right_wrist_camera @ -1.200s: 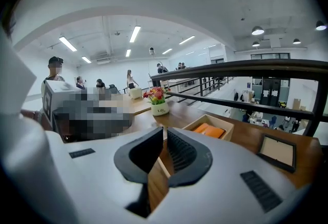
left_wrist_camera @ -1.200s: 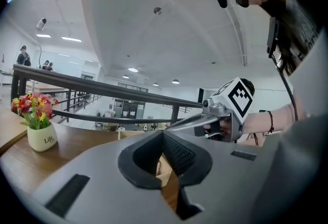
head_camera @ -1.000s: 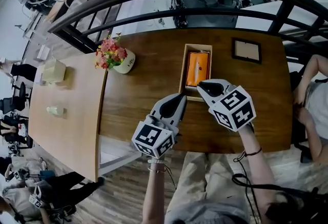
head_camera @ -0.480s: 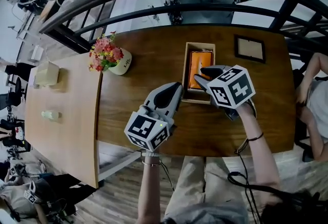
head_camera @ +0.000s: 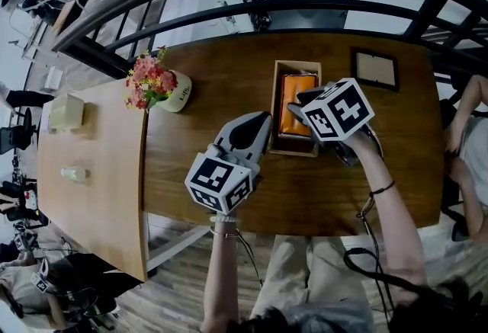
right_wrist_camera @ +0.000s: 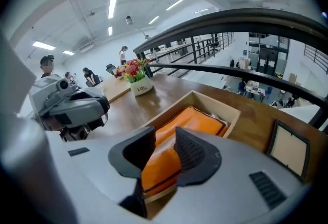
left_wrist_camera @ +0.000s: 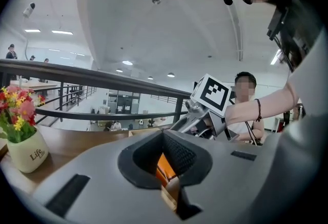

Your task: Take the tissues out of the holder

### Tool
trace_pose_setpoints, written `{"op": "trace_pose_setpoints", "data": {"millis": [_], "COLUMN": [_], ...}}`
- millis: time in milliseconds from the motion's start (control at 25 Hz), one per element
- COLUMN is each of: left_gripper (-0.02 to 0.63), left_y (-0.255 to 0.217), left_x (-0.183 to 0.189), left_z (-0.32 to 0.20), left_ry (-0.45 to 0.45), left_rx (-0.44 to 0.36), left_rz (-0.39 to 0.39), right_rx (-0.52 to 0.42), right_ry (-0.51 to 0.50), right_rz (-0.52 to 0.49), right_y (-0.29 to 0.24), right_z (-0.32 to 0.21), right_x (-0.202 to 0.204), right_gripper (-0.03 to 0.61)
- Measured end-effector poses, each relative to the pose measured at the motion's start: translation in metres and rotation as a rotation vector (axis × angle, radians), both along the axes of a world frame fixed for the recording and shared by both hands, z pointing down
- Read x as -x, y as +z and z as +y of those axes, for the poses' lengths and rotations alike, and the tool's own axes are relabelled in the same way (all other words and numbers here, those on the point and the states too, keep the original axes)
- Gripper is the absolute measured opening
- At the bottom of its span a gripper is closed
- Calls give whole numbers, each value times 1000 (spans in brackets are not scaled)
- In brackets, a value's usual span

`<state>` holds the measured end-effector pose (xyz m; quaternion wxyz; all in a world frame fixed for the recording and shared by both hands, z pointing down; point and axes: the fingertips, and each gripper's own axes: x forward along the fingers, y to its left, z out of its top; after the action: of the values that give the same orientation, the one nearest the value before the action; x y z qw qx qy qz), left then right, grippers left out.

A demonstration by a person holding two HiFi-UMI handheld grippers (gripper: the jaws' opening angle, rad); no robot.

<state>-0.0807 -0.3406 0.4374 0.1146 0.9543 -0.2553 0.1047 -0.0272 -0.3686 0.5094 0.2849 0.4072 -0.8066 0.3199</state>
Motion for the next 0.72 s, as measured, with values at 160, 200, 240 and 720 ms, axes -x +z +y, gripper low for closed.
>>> {"op": "trace_pose_setpoints", "data": {"millis": [160,200,240,720], "left_gripper": [8,8,8,8], "left_y": [3,4,5,6], "left_x": [-5,-5,-5,-6], "left_z": [-2,-2,-1,-14], "left_ry": [-1,0,1,15], "left_rx": [8,10,11,4], "left_rz": [3,3,4,-14], "right_rx": [36,44,51,117], "right_ry": [-10,-7,-3,-35], "right_rz": [24,33,41,80], "right_y": [7,8,9,17], "right_z": [-5,-6,-7,-11], "right_x": [-3,-4,-5,2], "right_gripper": [106,106,106,106]}}
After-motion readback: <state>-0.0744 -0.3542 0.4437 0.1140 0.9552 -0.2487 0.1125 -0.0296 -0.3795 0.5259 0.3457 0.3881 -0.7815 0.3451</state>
